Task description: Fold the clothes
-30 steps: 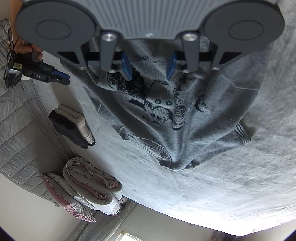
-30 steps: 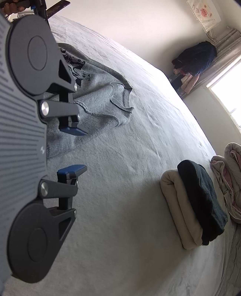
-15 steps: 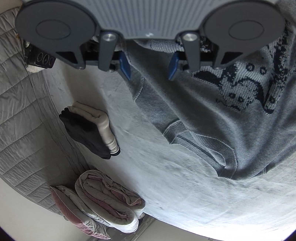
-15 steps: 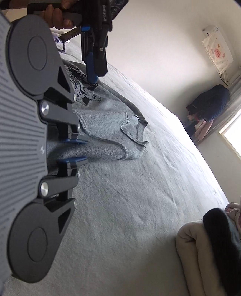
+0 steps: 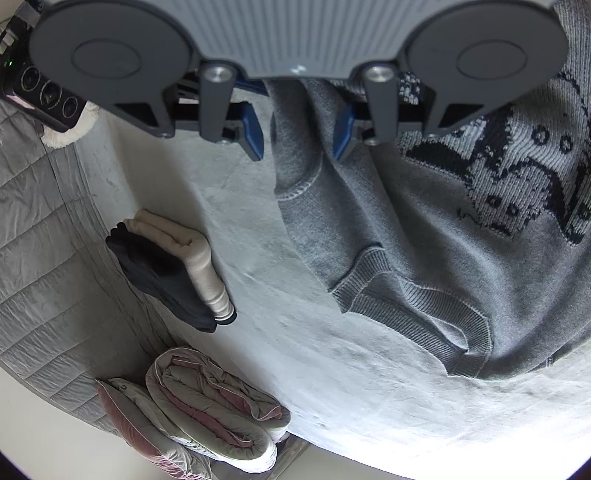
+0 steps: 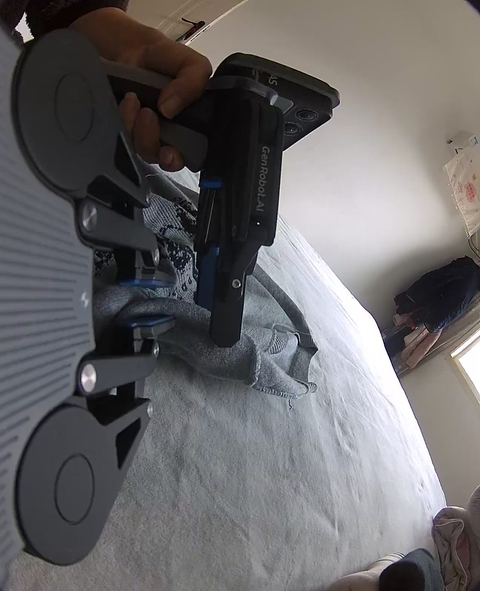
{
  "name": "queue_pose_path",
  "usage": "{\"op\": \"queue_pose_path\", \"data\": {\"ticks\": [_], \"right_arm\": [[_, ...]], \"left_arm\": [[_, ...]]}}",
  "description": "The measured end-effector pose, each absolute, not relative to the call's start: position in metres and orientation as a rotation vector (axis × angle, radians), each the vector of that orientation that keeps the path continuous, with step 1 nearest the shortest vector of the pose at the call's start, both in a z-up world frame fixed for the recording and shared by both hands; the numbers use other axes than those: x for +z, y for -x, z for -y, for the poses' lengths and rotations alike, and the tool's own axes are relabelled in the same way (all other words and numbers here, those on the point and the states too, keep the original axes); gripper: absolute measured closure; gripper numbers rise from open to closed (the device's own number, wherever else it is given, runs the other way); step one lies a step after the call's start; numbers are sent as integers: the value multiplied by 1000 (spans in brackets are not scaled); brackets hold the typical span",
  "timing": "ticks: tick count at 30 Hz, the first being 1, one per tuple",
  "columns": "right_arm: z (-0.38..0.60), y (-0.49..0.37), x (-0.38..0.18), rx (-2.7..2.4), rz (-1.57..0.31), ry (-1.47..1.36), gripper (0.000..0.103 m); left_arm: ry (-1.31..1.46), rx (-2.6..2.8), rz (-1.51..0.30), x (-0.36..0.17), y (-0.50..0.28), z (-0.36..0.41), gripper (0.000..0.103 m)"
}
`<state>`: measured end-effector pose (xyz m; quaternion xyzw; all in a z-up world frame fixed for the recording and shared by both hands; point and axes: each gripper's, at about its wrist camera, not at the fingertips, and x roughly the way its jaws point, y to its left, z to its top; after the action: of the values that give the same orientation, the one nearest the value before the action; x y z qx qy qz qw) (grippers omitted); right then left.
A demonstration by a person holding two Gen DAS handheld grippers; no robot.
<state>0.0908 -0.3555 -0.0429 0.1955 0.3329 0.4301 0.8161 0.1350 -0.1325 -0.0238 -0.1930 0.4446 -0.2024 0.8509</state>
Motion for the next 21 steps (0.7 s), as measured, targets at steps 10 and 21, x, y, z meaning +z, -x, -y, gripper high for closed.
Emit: {"op": "queue_pose_path", "data": {"ticks": [10,21], "right_arm": [[404,-101,-44,832,-632,-657,54],[443,-114,-70,764,-697,-1024,53]], "left_arm": [[1081,-677,-782,-82,-140,75,96],[1388,-817,-652,-100,-159,87,96]]}}
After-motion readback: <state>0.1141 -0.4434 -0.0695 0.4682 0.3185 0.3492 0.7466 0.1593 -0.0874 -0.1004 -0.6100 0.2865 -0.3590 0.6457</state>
